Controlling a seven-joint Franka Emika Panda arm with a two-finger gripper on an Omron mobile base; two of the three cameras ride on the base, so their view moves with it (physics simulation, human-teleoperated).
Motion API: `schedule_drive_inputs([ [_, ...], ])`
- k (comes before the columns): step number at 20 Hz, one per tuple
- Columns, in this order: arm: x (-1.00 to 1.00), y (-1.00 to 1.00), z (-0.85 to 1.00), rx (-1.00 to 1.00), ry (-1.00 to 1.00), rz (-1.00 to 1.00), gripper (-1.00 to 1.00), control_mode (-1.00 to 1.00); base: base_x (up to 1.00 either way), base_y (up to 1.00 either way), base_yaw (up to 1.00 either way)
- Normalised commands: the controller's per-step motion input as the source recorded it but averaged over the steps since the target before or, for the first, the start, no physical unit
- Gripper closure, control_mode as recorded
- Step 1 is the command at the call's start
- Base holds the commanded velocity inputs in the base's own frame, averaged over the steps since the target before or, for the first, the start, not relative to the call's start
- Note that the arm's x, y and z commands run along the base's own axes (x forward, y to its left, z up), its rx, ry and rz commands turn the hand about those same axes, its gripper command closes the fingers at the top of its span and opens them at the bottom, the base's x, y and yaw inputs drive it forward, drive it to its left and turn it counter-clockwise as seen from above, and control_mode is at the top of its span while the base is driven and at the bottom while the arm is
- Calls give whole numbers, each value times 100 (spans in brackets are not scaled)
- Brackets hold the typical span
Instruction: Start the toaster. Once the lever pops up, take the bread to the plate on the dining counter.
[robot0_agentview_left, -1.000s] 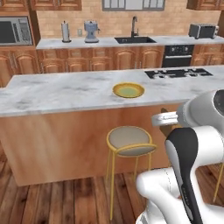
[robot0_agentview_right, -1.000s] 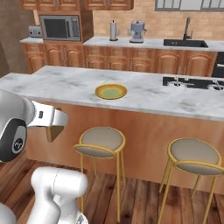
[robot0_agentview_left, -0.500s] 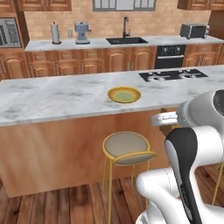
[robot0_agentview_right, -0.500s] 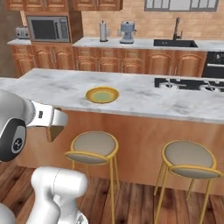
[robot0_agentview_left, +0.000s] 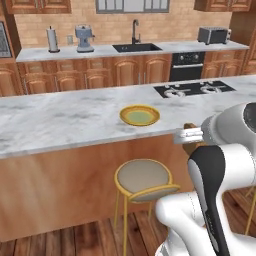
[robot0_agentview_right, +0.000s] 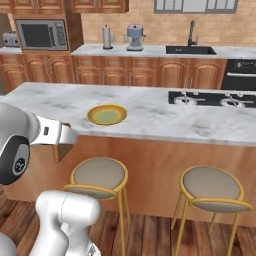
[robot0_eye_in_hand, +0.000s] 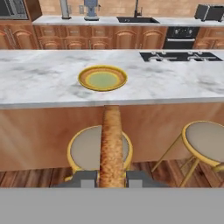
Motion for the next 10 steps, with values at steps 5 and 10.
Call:
schedule_drive_inputs([
  [5, 0, 0, 0, 0, 0, 0, 100, 100, 42, -1, 0],
  [10, 0, 0, 0, 0, 0, 0, 100, 100, 53, -2, 2],
])
